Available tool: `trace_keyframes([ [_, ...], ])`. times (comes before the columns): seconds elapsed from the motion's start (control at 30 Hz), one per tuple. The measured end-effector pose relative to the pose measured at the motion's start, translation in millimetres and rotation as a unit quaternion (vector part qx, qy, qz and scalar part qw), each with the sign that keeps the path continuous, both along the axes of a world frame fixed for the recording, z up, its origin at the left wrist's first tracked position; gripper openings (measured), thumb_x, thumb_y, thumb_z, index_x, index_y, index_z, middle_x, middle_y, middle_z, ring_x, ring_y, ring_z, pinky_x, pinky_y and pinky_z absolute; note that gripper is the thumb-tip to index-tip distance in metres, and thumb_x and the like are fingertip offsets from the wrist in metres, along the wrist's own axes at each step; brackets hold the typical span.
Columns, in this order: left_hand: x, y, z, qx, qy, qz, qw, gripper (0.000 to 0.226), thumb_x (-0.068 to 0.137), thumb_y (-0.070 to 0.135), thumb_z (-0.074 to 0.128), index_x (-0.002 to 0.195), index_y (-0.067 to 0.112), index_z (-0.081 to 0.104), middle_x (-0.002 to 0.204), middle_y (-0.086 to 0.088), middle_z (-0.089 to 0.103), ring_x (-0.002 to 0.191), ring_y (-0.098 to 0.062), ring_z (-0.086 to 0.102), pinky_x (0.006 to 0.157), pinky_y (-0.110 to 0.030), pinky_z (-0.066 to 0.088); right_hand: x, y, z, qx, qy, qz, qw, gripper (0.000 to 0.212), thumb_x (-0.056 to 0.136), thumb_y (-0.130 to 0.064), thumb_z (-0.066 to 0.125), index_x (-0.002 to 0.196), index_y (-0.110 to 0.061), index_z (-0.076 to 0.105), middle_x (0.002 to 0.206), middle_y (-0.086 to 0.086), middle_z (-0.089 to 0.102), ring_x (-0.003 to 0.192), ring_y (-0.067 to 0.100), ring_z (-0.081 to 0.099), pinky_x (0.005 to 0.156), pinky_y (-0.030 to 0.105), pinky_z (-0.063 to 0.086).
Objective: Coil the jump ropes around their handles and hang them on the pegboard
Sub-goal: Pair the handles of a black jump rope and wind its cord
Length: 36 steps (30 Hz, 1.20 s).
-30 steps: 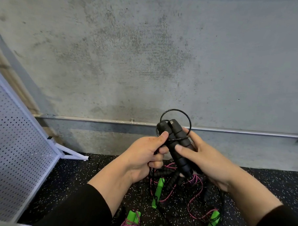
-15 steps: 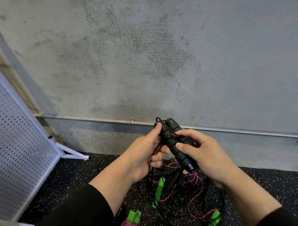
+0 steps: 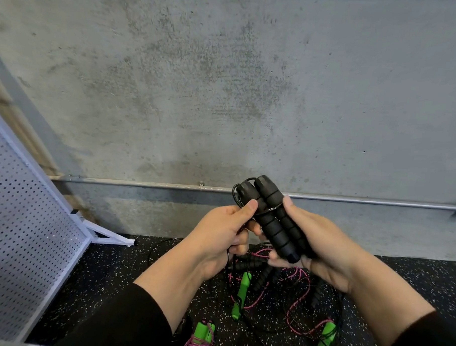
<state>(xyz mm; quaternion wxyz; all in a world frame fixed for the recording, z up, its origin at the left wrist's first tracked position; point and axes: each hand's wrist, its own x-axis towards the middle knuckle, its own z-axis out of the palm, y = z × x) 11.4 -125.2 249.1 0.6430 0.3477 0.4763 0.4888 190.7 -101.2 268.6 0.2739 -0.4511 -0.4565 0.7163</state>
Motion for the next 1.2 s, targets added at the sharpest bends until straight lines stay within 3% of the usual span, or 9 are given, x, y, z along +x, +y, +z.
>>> trace_keyframes([
  [0.4, -1.0, -3.6, -2.8, 0.029, 0.08, -0.036, 0.996, 0.025, 0.1, 0.032, 0.062, 0.087, 0.01, 0.06, 0.077, -0.008, 0.062, 0.048, -0.01, 0.026, 0.046, -0.021, 0.028, 5.3, -2.0, 4.6, 0.071, -0.067, 0.001, 0.995, 0.033, 0.09, -0.053, 0.066, 0.101, -0.023, 0.073, 0.087, 0.017, 0.073, 0.057, 0.025, 0.059, 0.05, 0.027, 0.051],
  [0.53, 2.2, -5.1, -0.7, 0.006, 0.13, -0.042, 0.991, 0.03, 0.101, 0.039, 0.059, 0.085, 0.015, 0.055, 0.064, -0.002, 0.048, 0.045, -0.008, 0.023, 0.044, -0.021, 0.024, 5.5, 1.1, 5.0, 0.125, -0.103, -0.025, 0.987, 0.015, 0.089, -0.039, 0.07, 0.093, -0.025, 0.075, 0.078, 0.017, 0.072, 0.054, 0.028, 0.059, 0.047, 0.028, 0.049],
  [0.63, 1.6, -6.2, 1.4, -0.029, 0.177, -0.066, 0.981, 0.043, 0.102, 0.05, 0.053, 0.096, 0.01, 0.067, 0.057, 0.005, 0.035, 0.045, -0.008, 0.021, 0.043, -0.021, 0.021, 7.1, 7.1, 3.7, 0.197, -0.149, -0.068, 0.967, 0.008, 0.088, -0.033, 0.073, 0.091, -0.026, 0.075, 0.069, 0.011, 0.066, 0.051, 0.026, 0.059, 0.047, 0.029, 0.049],
  [0.77, -2.3, -4.2, 2.7, -0.071, 0.138, -0.073, 0.985, 0.059, 0.101, 0.058, 0.047, 0.115, 0.005, 0.07, 0.056, 0.008, 0.03, 0.046, -0.007, 0.017, 0.043, -0.022, 0.017, 17.2, 15.0, -0.5, 0.339, -0.273, -0.081, 0.896, 0.006, 0.086, -0.04, 0.075, 0.088, -0.044, 0.071, 0.057, -0.011, 0.055, 0.052, 0.012, 0.051, 0.054, 0.029, 0.04],
  [0.87, -4.9, -0.7, 1.3, -0.107, 0.086, -0.059, 0.989, 0.067, 0.098, 0.062, 0.048, 0.121, 0.003, 0.068, 0.06, 0.007, 0.038, 0.044, -0.005, 0.019, 0.042, -0.021, 0.016, 16.7, 11.3, -2.1, 0.388, -0.41, -0.053, 0.824, 0.026, 0.085, -0.053, 0.071, 0.11, -0.054, 0.063, 0.073, -0.015, 0.065, 0.07, 0.006, 0.06, 0.064, 0.031, 0.05],
  [0.93, -4.0, 0.0, 0.6, -0.12, 0.052, -0.052, 0.99, 0.074, 0.094, 0.066, 0.05, 0.122, 0.0, 0.065, 0.062, 0.006, 0.044, 0.042, -0.005, 0.02, 0.04, -0.019, 0.016, 14.6, 11.2, -7.6, 0.435, -0.482, -0.037, 0.76, 0.047, 0.084, -0.06, 0.066, 0.13, -0.054, 0.055, 0.09, -0.012, 0.068, 0.086, 0.016, 0.064, 0.072, 0.036, 0.054],
  [1.07, 1.8, -2.1, 0.1, -0.129, 0.018, -0.038, 0.991, 0.065, 0.088, 0.071, 0.055, 0.111, 0.011, 0.059, 0.063, 0.004, 0.047, 0.041, -0.004, 0.019, 0.036, -0.018, 0.017, 2.9, 6.2, -24.9, 0.524, -0.525, 0.044, 0.669, 0.063, 0.086, -0.058, 0.066, 0.144, -0.047, 0.045, 0.097, -0.008, 0.053, 0.092, 0.018, 0.053, 0.075, 0.035, 0.049],
  [1.13, 2.9, -2.6, -5.2, -0.134, 0.029, -0.009, 0.991, 0.055, 0.09, 0.067, 0.059, 0.106, 0.014, 0.058, 0.062, 0.004, 0.046, 0.041, -0.005, 0.02, 0.037, -0.019, 0.016, -3.3, 2.4, -30.8, 0.552, -0.51, 0.084, 0.654, 0.066, 0.087, -0.055, 0.066, 0.147, -0.046, 0.04, 0.103, -0.005, 0.049, 0.095, 0.017, 0.047, 0.08, 0.033, 0.047],
  [1.2, 1.3, -1.3, -10.7, -0.123, 0.036, 0.035, 0.991, 0.044, 0.095, 0.058, 0.06, 0.101, 0.015, 0.057, 0.061, 0.003, 0.047, 0.04, -0.006, 0.021, 0.037, -0.019, 0.016, -3.1, 4.1, -30.7, 0.539, -0.483, 0.117, 0.681, 0.072, 0.088, -0.059, 0.065, 0.151, -0.05, 0.031, 0.112, -0.005, 0.044, 0.102, 0.016, 0.043, 0.087, 0.03, 0.042],
])
